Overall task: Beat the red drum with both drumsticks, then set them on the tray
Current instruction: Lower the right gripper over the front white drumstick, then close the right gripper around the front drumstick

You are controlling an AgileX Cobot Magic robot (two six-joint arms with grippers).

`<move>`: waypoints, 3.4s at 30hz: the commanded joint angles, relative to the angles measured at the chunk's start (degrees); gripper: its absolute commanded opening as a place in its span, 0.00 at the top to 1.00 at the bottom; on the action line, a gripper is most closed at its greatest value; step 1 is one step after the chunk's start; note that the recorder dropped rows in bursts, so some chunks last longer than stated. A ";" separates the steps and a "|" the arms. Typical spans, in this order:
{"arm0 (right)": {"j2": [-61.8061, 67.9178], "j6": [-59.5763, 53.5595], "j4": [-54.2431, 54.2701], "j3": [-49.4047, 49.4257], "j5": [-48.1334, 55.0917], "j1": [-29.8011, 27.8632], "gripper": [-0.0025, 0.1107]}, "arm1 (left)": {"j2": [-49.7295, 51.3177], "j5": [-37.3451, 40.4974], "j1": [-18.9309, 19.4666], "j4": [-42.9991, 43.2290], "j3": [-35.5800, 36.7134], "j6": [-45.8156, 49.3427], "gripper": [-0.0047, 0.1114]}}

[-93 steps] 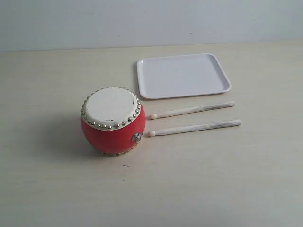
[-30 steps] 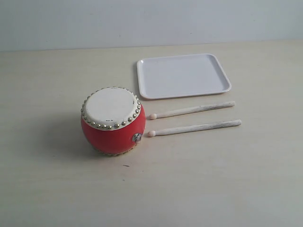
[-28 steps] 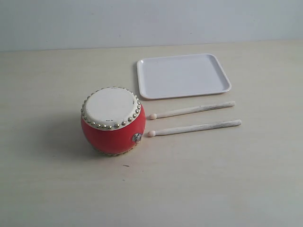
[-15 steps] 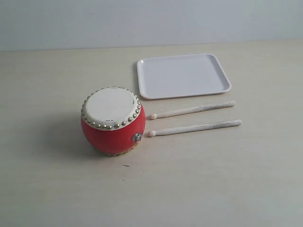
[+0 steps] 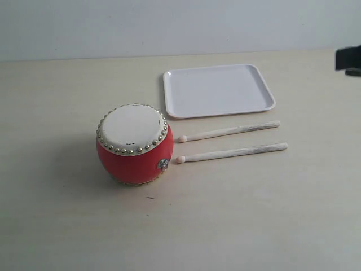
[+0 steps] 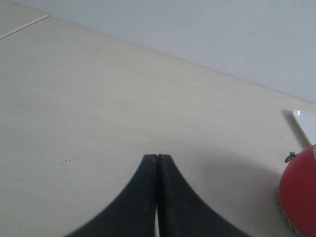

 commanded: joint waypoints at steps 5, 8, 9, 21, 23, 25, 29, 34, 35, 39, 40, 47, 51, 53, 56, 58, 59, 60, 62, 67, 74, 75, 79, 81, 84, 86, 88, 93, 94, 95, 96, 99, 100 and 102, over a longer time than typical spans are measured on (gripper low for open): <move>16.01 -24.63 2.93 -12.55 19.89 -0.19 0.98 | -0.21 -0.43 0.07 0.18 0.20 -0.19 0.96; 17.35 -42.04 8.71 -14.79 24.65 -0.19 0.98 | -0.21 -0.43 0.07 0.18 0.20 -0.19 0.96; 17.34 -46.58 10.79 -15.25 25.80 -0.19 0.98 | -0.21 -0.43 0.07 0.18 0.20 -0.19 0.96; 17.47 -49.52 38.72 -15.71 27.35 -0.19 0.98 | -0.21 -0.43 0.07 0.18 0.20 -0.19 0.96; 17.56 -49.52 39.67 -15.71 23.77 -0.19 0.98 | -0.21 -0.43 0.07 0.18 0.20 -0.19 0.96; 17.56 -49.40 39.95 -15.71 20.73 -0.19 0.98 | -0.21 -0.43 0.07 0.18 0.20 -0.19 0.96; 18.04 -51.61 36.28 -15.71 16.85 -0.19 0.98 | -0.21 -0.43 0.07 0.18 0.20 -0.19 0.96; 22.66 -62.55 23.43 -15.71 8.79 -0.19 0.98 | -0.21 -0.43 0.07 0.18 0.20 -0.19 0.96; 24.41 -63.00 19.26 -15.71 8.67 -0.19 0.98 | -0.21 -0.43 0.07 0.18 0.20 -0.19 0.96; 32.35 -61.19 3.41 -15.85 12.55 -0.19 0.98 | -0.21 -0.43 0.07 0.18 0.20 -0.19 0.96; 33.87 -59.53 0.97 -15.85 13.29 -0.19 0.98 | -0.21 -0.43 0.07 0.18 0.20 -0.19 0.96; 41.83 -58.50 5.71 -18.55 19.97 -0.01 0.96 | -0.21 -0.43 0.07 0.18 0.20 -0.19 0.96; 42.13 -61.90 3.16 -21.11 22.80 2.79 0.88 | -0.21 -0.43 0.07 0.18 0.20 -0.19 0.96; 42.13 -62.35 -0.61 -22.42 23.43 5.16 0.84 | -0.21 -0.43 0.07 0.18 0.20 -0.19 0.96; 42.41 -63.30 -5.43 -23.19 23.23 8.47 0.77 | -0.21 -0.43 0.07 0.18 0.20 -0.19 0.96; 42.90 -64.60 -7.03 -23.19 23.11 9.73 0.70 | -0.21 -0.43 0.07 0.18 0.20 -0.19 0.96; 43.24 -65.26 -8.27 -23.19 23.11 10.45 0.65 | -0.21 -0.43 0.07 0.18 0.20 -0.19 0.96; 43.53 -65.35 -9.11 -23.19 23.11 10.77 0.62 | -0.21 -0.43 0.07 0.18 0.20 -0.19 0.96; 44.11 -65.79 -10.44 -23.19 22.98 11.16 0.57 | -0.21 -0.43 0.07 0.18 0.20 -0.19 0.96; 44.34 -66.28 -10.44 -23.19 18.04 11.16 0.56 | -0.21 -0.43 0.07 0.18 0.20 -0.19 0.96; 46.56 -66.28 -14.68 -23.19 14.91 11.16 0.56 | -0.21 -0.43 0.07 0.18 0.20 -0.19 0.96; 46.73 -66.28 -14.68 -23.19 14.87 11.16 0.56 | -0.21 -0.43 0.07 0.18 0.20 -0.19 0.96; 47.13 -66.19 -14.55 -23.19 11.21 11.16 0.56 | -0.21 -0.43 0.07 0.18 0.20 -0.19 0.96; 48.08 -66.19 -14.27 -23.19 10.95 11.16 0.56 | -0.21 -0.43 0.07 0.18 0.20 -0.19 0.96; 49.01 -66.19 -13.74 -23.19 11.17 11.16 0.56 | -0.21 -0.43 0.07 0.18 0.20 -0.19 0.96; 49.28 -66.19 -13.74 -23.19 10.81 11.16 0.56 | -0.21 -0.43 0.07 0.18 0.20 -0.19 0.96; 49.61 -66.19 -13.74 -23.19 10.65 11.16 0.56 | -0.21 -0.43 0.07 0.18 0.20 -0.19 0.96; 51.78 -66.19 -12.19 -23.19 10.35 11.16 0.56 | -0.21 -0.43 0.07 0.18 0.20 -0.19 0.96; 51.88 -66.19 -12.19 -23.19 10.35 11.16 0.56 | -0.21 -0.43 0.07 0.18 0.20 -0.19 0.96; 52.01 -66.19 -12.19 -23.19 10.17 11.16 0.56 | -0.21 -0.43 0.07 0.18 0.20 -0.19 0.96; 52.02 -66.19 -12.19 -23.19 10.09 11.16 0.56 | -0.21 -0.43 0.07 0.18 0.20 -0.19 0.96; 52.02 -66.19 -12.19 -23.19 9.13 11.16 0.56 | -0.21 -0.43 0.07 0.18 0.20 -0.19 0.96; 52.02 -66.19 -12.19 -23.19 9.02 11.16 0.56 | -0.21 -0.43 0.07 0.18 0.20 -0.19 0.96; 52.14 -66.19 -12.19 -23.19 8.92 11.16 0.56 | -0.21 -0.43 0.07 0.18 0.20 -0.19 0.96</move>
